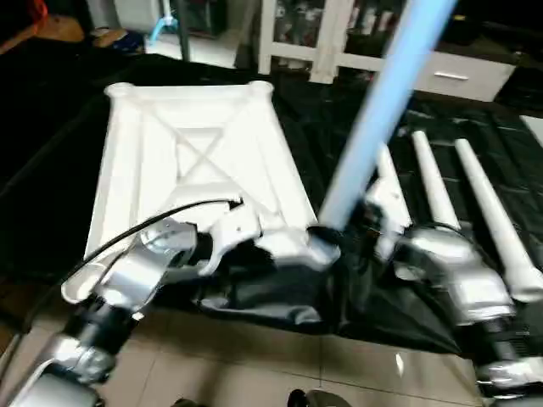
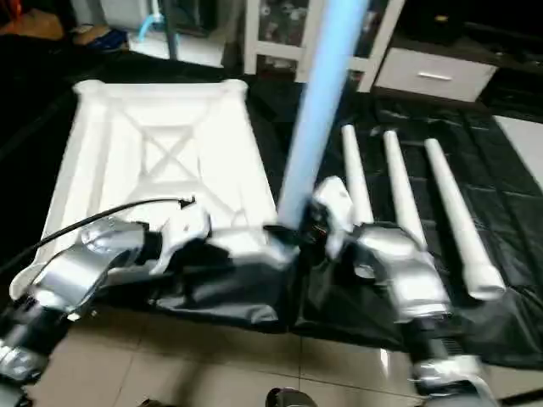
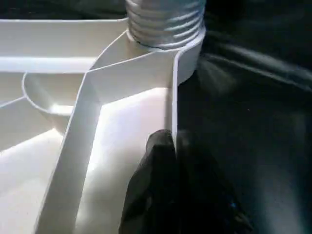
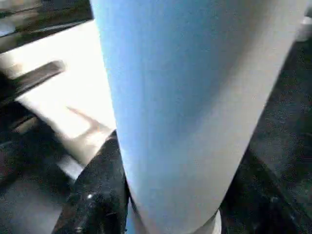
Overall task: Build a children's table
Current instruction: Rotate leg to tighten
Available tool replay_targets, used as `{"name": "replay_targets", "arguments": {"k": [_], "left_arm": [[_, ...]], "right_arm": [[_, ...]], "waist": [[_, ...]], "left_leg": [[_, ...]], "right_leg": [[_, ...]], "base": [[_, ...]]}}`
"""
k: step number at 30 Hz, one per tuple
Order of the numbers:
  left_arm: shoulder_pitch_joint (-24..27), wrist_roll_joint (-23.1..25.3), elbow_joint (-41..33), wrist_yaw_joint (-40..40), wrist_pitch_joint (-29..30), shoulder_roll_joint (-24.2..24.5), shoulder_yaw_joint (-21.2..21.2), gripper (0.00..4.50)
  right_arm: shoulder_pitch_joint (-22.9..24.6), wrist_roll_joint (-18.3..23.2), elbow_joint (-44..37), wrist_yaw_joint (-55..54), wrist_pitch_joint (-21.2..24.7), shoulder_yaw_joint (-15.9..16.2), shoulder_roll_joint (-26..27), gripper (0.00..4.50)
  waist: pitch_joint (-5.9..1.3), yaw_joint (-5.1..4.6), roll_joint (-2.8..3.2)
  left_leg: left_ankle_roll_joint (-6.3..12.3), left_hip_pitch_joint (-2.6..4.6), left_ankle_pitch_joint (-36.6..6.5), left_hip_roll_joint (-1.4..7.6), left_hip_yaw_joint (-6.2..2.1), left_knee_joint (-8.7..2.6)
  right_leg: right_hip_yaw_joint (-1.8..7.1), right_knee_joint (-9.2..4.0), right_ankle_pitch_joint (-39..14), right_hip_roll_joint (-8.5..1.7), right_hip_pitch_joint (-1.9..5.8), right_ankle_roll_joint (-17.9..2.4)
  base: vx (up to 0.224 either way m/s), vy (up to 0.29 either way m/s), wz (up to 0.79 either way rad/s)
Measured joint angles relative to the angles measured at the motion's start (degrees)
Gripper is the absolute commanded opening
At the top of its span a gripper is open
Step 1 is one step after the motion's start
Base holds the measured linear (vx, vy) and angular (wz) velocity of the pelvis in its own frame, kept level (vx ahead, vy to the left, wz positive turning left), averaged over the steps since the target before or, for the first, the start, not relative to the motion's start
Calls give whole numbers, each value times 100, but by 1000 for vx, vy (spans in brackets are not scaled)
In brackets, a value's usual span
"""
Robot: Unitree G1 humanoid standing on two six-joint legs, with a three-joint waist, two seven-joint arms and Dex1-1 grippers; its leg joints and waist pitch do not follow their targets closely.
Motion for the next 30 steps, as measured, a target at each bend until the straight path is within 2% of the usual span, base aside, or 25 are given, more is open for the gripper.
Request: {"name": "replay_targets", "arguments": {"k": [6, 10, 12, 15, 16, 18, 21, 25, 26, 30], "left_arm": [[-304, 48, 364, 1031, 810, -699, 198, 0], [-428, 114, 541, 1319, 943, -897, 277, 0], [-430, 131, 540, 1349, 952, -900, 288, 0], [-429, 120, 519, 1323, 950, -848, 275, 0], [-426, 115, 502, 1277, 944, -813, 262, 0], [-410, 98, 443, 1199, 931, -763, 233, 0], [-271, 64, 231, 900, 678, -488, 131, 0], [-142, 25, 139, 369, 142, -56, 119, 0], [-91, 0, 89, 230, 9, 32, 117, 0], [36, -111, -32, -244, -266, 287, 102, 0]], "right_arm": [[-300, -704, 249, -2560, 196, -80, 1022, 189], [-574, -1002, 816, -3830, -182, -149, 1681, 189], [-634, -1006, 928, -3931, -308, -175, 1746, 189], [-583, -956, 920, -3599, -482, -209, 1655, 189], [-514, -921, 876, -3395, -561, -234, 1593, 224], [-412, -827, 745, -3049, -565, -248, 1477, 261], [-22, -275, 79, -2019, -293, -286, 1141, 278], [150, 358, -396, -691, 96, -269, 558, 310], [167, 444, -463, -457, 157, -267, 417, 328], [225, 667, -582, 339, 234, -217, 48, 355]], "waist": [[-8, -51, -16], [-8, -153, -17], [-6, -175, -14], [-5, -183, -14], [-5, -178, -14], [-3, -165, -11], [-3, -145, -10], [5, -123, 4], [5, -118, 5], [6, -4, 11]], "left_leg": [[0, 9, 0, -4, -34, -12], [1, 3, -1, -20, -46, -12], [2, -7, -1, -28, -63, -17], [4, -23, -2, -84, -122, -16], [5, -25, -2, -95, -124, -16], [6, -26, -2, -99, -122, -16], [11, -23, -3, -100, -115, -16], [8, -12, -4, -73, -112, -55], [6, -12, -3, -67, -112, -64], [5, -11, -3, -45, -112, -71]], "right_leg": [[-35, -81, -4, 4, 4, 6], [-38, -134, -5, 2, 7, 8], [-48, -183, -5, 2, 12, 7], [-40, -217, -4, -7, 9, 7], [-26, -217, -4, -9, 8, 7], [-14, -214, -1, -9, 8, 2], [-3, -182, 66, -9, 5, -31], [-11, -158, 168, 6, -7, -40], [-12, -143, 169, 12, -14, -42], [-12, -85, 114, 27, -38, -16]], "base": [[0, 0, 0], [0, 0, 0], [0, 0, 0], [0, 0, 0], [0, 0, 0], [0, 0, 0], [0, 0, 0], [54, -38, 5], [49, -50, 6], [0, 0, 0]]}}
